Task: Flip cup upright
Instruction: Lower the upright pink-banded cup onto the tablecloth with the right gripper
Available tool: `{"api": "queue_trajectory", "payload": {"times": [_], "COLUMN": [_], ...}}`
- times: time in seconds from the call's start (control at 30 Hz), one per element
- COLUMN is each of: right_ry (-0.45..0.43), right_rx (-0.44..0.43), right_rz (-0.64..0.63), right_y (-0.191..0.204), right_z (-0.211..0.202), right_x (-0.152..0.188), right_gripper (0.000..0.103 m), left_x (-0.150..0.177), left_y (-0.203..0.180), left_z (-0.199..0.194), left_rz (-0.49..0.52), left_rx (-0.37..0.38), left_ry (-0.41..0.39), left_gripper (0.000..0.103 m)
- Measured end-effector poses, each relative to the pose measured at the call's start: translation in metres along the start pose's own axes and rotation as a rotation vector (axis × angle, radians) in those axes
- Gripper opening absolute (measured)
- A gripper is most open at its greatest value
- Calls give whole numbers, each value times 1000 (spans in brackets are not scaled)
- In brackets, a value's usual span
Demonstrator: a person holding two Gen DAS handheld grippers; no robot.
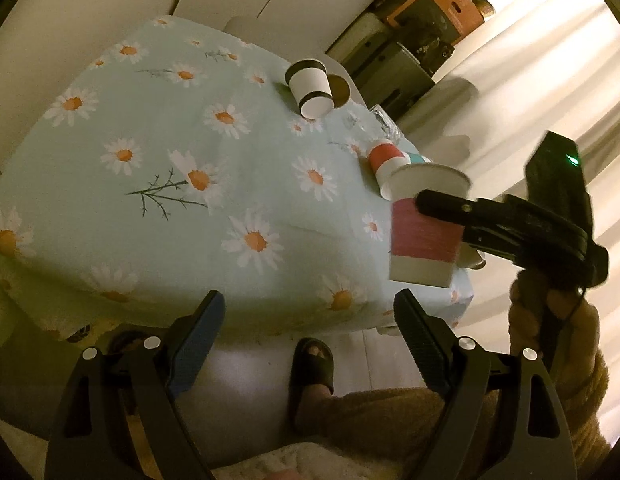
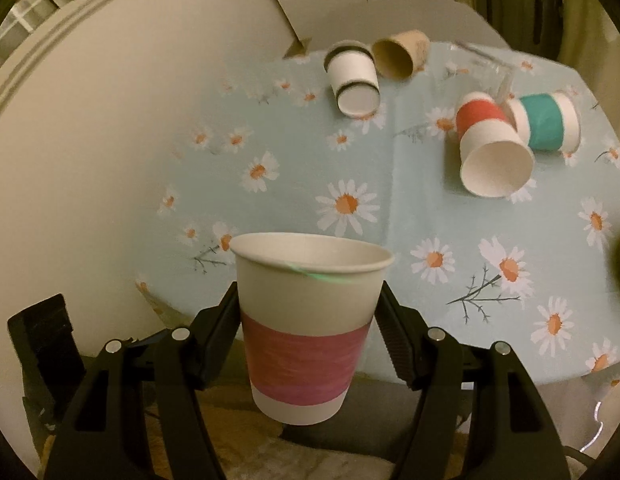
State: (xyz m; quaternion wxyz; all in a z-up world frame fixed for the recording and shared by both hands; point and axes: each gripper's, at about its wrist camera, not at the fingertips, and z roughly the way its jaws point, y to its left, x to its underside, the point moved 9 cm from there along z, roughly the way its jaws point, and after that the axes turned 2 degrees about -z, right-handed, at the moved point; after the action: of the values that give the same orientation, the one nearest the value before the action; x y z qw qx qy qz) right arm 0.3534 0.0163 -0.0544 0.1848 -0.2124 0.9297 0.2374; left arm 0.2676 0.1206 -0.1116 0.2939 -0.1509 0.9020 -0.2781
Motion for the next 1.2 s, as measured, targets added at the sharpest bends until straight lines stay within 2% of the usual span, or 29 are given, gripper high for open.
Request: {"api": "queue_trajectory", "payload": {"times": [0.1,0.23,0.4,0.57,0.7,1.03,1.2], "right_ry": [-76,-151,-219,-273,-314,-427,-554], "right_rx": [-14,-43,-80,-77,-48,-1,72], "right_rz": [-27,-62,-65,-82,-104,-151,-208], "right_y": [6,13,14,15,16,17,20], "right_z": [-15,-28,-40,-52,-59,-68,-79], "right_x": [-2,-3,-5,-6,-6,-8,-7], "right_gripper": [66,66,66,66,66,66,66], "left_x": [-1,-1,-2,-3,-5,-5,-8], "left_y": [0,-3,-8,-7,-7,-17,-15], "left_z": [0,0,-1,-1,-2,-1,-2], "left_rz": [3,1,10,-10,-26,31,20], "left_rx": [-8,17,39,52,67,47,40], "left_ry": [-5,-5,-10,-11,-26,-40,-49], "left_gripper": [84,84,84,84,84,84,84]}}
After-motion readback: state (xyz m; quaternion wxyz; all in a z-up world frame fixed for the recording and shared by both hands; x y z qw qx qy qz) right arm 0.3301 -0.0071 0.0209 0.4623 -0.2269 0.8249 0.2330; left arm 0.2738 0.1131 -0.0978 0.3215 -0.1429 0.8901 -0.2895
